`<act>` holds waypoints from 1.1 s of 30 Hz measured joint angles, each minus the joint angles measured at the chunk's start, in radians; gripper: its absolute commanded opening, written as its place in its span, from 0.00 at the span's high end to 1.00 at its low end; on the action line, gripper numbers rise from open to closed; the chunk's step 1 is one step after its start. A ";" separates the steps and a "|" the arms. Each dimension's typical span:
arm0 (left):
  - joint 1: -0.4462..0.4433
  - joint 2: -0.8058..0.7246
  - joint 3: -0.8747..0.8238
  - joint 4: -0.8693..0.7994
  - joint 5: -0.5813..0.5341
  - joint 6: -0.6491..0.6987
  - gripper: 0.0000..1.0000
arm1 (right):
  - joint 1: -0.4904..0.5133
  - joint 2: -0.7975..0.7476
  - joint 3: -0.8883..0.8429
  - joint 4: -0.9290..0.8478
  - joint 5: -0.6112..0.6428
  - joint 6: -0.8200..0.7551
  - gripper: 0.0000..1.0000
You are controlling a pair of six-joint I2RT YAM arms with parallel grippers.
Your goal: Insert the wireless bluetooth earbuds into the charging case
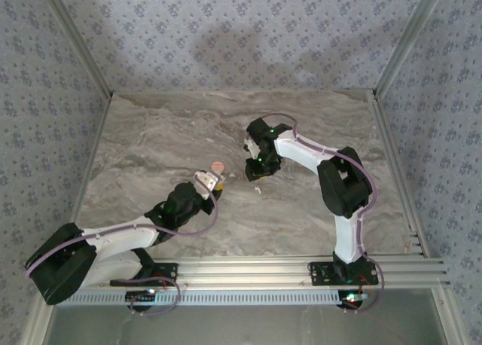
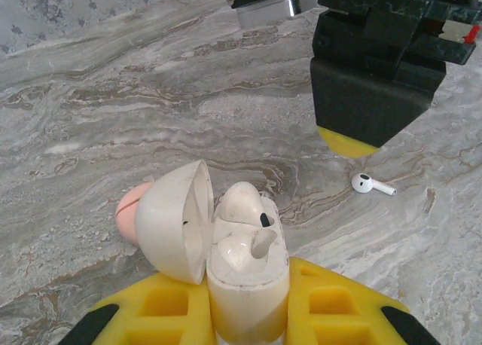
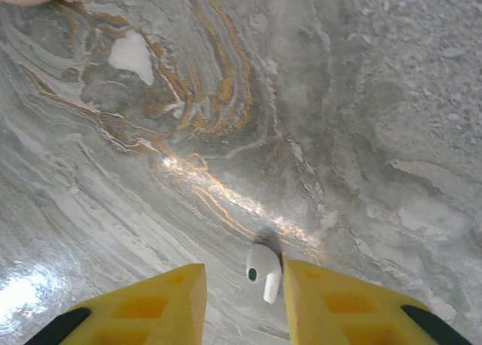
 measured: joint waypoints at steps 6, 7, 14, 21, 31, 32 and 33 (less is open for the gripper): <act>0.002 0.000 0.000 0.005 0.006 -0.003 0.89 | 0.022 0.062 0.045 -0.051 0.043 -0.017 0.61; 0.002 0.000 0.000 0.005 0.006 -0.003 0.89 | 0.026 0.072 0.049 -0.059 0.048 -0.018 0.61; 0.002 -0.002 0.000 0.005 0.006 -0.003 0.89 | 0.040 0.112 0.068 -0.090 0.066 -0.026 0.62; 0.002 -0.007 0.000 0.004 0.006 -0.003 0.89 | 0.042 0.124 0.075 -0.098 0.075 -0.033 0.66; 0.002 -0.016 0.000 0.003 0.006 -0.003 0.89 | 0.048 0.140 0.086 -0.108 0.087 -0.037 0.69; 0.002 -0.017 0.000 0.003 0.006 -0.003 0.89 | 0.050 0.140 0.086 -0.108 0.090 -0.037 0.69; 0.002 -0.017 0.000 0.003 0.006 -0.003 0.89 | 0.051 0.140 0.086 -0.108 0.094 -0.037 0.69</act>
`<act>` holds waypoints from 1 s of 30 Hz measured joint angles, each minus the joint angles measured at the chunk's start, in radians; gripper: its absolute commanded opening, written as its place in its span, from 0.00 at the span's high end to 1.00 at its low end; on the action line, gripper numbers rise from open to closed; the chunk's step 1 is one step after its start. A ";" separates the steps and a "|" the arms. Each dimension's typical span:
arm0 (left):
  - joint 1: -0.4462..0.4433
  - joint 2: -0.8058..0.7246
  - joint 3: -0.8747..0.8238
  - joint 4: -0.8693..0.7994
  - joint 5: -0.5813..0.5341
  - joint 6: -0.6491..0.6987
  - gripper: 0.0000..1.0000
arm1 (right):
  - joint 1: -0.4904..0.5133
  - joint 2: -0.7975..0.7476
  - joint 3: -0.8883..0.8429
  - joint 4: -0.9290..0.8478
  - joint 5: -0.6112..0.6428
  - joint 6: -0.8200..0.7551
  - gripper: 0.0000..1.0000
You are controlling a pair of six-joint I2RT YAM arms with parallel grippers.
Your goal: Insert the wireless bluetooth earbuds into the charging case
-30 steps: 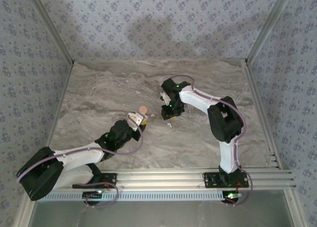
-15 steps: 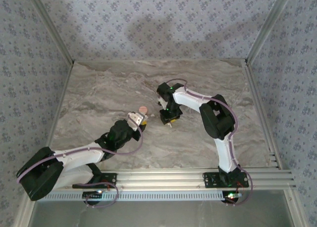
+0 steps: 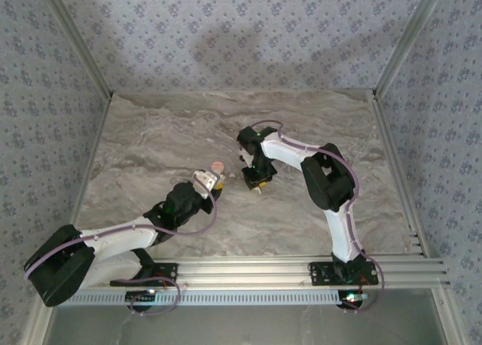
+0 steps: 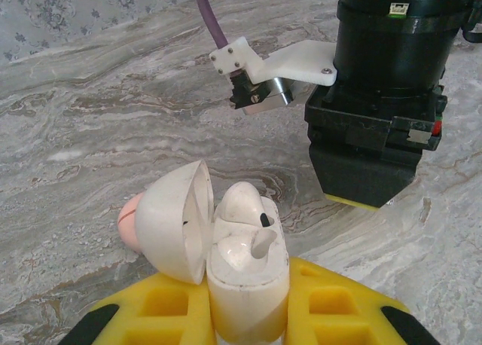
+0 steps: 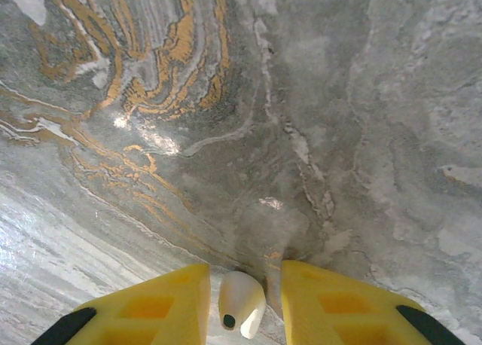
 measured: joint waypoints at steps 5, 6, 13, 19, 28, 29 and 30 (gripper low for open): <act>0.000 -0.005 0.000 -0.003 0.000 0.000 0.89 | 0.004 0.001 0.001 -0.002 0.014 -0.001 0.73; 0.000 -0.005 0.000 -0.005 0.000 0.000 0.89 | 0.004 0.001 0.002 -0.003 0.018 -0.001 0.74; 0.000 -0.005 0.000 -0.009 0.000 0.000 0.89 | 0.009 0.001 0.002 -0.005 0.042 -0.003 0.79; 0.000 -0.005 0.000 -0.009 0.000 -0.002 0.89 | 0.012 -0.011 -0.013 0.009 0.046 -0.002 0.82; 0.000 0.031 0.000 0.017 0.005 -0.026 0.89 | 0.005 -0.135 -0.135 0.100 0.009 0.013 0.85; 0.000 0.037 0.001 0.021 0.008 -0.027 0.90 | 0.001 -0.159 -0.153 0.116 0.002 0.016 0.85; 0.000 0.043 0.002 0.024 0.009 -0.027 0.90 | -0.003 -0.181 -0.169 0.131 -0.003 0.020 0.85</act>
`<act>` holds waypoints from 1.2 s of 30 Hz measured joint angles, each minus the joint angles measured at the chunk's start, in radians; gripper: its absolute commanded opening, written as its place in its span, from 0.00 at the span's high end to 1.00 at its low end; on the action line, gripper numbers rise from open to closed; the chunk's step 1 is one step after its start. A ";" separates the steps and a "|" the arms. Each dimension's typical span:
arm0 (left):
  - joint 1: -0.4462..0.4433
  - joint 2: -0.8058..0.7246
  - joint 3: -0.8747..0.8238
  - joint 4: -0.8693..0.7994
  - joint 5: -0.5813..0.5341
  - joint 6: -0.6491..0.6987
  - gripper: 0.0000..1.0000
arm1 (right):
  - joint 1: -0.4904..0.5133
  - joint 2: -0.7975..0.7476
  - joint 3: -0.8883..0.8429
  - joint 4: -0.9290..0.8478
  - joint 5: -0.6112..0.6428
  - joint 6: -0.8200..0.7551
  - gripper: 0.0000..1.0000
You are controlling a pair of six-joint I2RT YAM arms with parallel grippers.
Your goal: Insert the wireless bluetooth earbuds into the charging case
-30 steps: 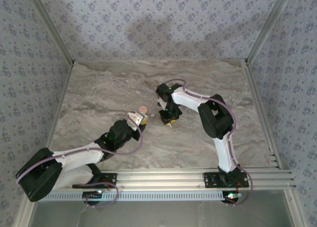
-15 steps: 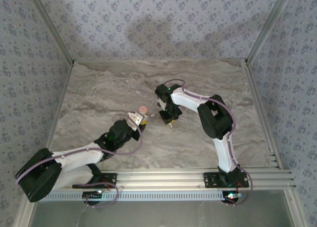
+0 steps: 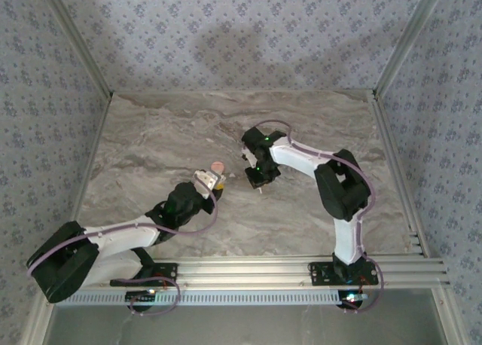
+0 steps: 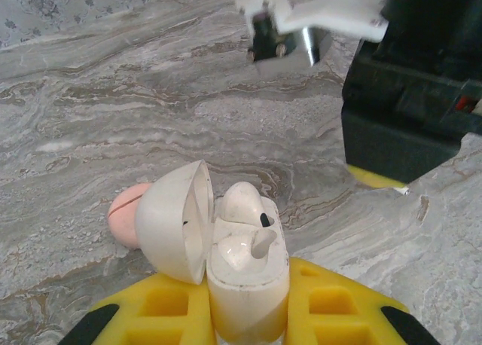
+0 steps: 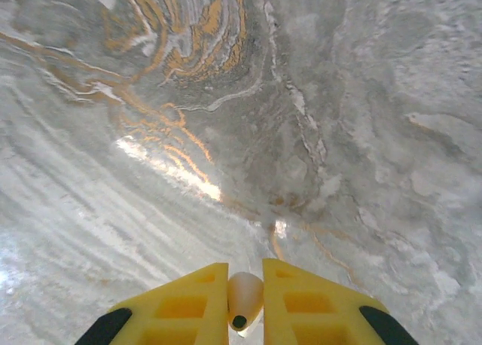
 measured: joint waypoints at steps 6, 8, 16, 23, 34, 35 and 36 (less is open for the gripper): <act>0.000 0.049 0.010 0.024 0.018 -0.008 0.90 | -0.051 -0.146 -0.116 0.122 -0.065 0.029 0.85; 0.000 0.069 0.017 0.031 0.032 -0.011 0.90 | -0.068 -0.192 -0.153 0.175 -0.085 0.037 0.85; 0.000 0.149 0.064 0.109 0.099 -0.018 0.90 | -0.078 -0.346 -0.234 0.340 -0.112 0.049 0.85; 0.000 0.211 0.117 0.166 0.161 -0.018 0.90 | -0.076 -0.470 -0.314 0.447 -0.127 0.054 0.85; 0.000 0.278 0.174 0.224 0.236 -0.018 0.90 | -0.053 -0.616 -0.441 0.651 -0.166 0.080 0.85; 0.000 0.285 0.177 0.229 0.242 -0.018 0.90 | -0.052 -0.622 -0.447 0.667 -0.171 0.084 0.85; 0.000 0.289 0.180 0.232 0.248 -0.018 0.90 | -0.050 -0.624 -0.451 0.680 -0.173 0.087 0.85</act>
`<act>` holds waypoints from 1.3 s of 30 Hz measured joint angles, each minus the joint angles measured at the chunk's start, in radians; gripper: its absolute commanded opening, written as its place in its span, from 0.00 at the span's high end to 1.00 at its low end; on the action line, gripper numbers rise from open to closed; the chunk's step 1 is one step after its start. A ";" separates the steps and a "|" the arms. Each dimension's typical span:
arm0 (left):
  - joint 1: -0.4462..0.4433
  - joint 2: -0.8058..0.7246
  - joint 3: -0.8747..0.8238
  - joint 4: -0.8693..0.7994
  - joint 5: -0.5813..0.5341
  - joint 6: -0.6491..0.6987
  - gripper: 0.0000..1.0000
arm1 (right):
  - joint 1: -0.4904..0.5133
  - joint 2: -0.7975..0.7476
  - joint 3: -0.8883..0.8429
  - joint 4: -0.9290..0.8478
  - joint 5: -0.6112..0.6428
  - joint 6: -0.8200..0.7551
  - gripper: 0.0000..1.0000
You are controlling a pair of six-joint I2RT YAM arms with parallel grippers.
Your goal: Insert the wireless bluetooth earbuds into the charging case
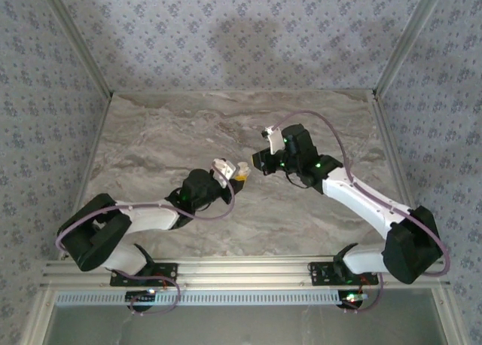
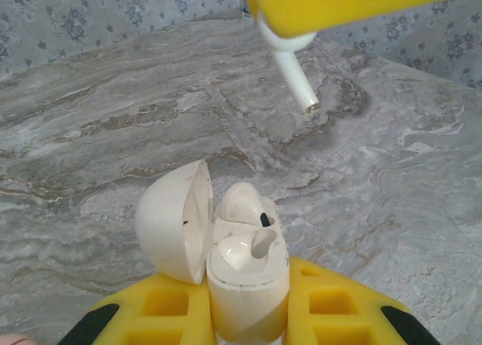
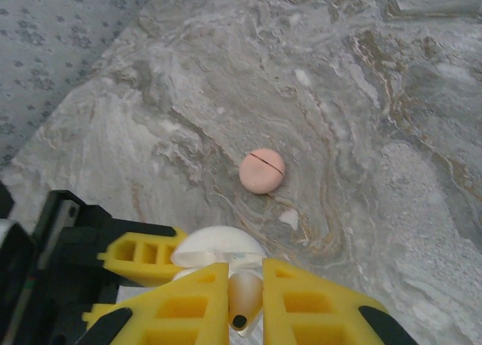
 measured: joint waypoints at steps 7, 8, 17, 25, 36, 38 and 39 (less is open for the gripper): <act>0.000 0.013 0.026 0.024 0.026 0.000 0.90 | 0.024 -0.001 -0.015 0.071 -0.015 0.011 0.85; 0.000 0.013 0.028 0.026 0.028 0.000 0.90 | 0.026 -0.001 -0.016 0.075 -0.016 0.012 0.85; 0.000 0.013 0.030 0.030 0.042 0.000 0.90 | 0.037 -0.001 -0.019 0.093 -0.018 0.014 0.85; 0.000 0.013 0.030 0.031 0.042 -0.006 0.90 | 0.045 -0.001 -0.031 0.095 -0.017 0.014 0.85; 0.000 0.003 0.030 0.045 0.042 -0.008 0.90 | 0.055 -0.001 -0.035 0.091 -0.004 0.010 0.85; 0.000 -0.003 0.030 0.045 0.042 -0.008 0.90 | 0.057 -0.001 -0.036 0.091 0.000 0.010 0.85; 0.000 -0.007 0.030 0.046 0.042 -0.008 0.90 | 0.058 -0.001 -0.037 0.091 0.002 0.010 0.85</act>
